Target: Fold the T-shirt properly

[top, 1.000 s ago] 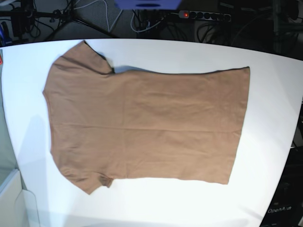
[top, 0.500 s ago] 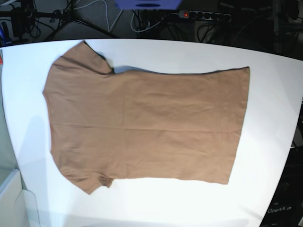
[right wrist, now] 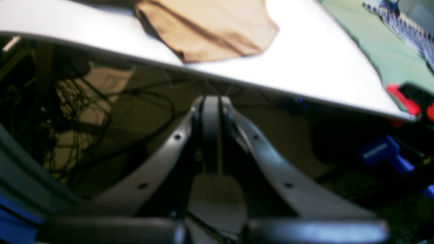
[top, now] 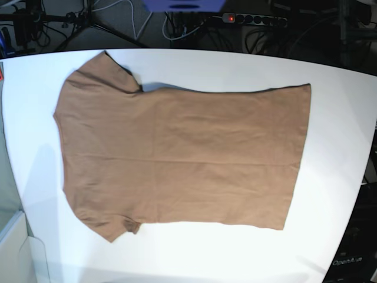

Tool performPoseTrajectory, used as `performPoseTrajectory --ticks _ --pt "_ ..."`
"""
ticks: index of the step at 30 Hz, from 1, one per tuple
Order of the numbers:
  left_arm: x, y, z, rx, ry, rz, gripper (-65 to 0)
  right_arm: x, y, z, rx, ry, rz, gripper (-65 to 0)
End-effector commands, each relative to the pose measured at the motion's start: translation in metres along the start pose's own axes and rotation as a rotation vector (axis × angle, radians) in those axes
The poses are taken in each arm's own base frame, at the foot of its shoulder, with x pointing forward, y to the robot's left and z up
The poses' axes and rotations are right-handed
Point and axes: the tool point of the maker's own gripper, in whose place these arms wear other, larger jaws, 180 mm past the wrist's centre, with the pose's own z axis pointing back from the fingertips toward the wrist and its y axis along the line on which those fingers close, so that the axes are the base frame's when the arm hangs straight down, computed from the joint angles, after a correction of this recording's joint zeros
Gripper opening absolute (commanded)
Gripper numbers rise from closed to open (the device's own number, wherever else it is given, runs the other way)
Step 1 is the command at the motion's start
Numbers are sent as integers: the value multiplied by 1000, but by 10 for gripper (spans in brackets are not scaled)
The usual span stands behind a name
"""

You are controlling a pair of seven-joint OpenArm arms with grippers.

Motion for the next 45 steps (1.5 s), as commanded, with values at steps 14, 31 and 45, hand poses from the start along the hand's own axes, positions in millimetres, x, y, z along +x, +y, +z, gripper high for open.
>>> performPoseTrajectory --ticks 14,31,45 --pt "106 13 -67 -47 22 113 -638 23 8 -80 77 34 117 -650" --pt "138 28 -98 -35 44 133 -638 26 28 -106 108 85 121 -458" --pt "147 40 -107 -7 12 121 -638 26 40 -118 130 84 108 -437"
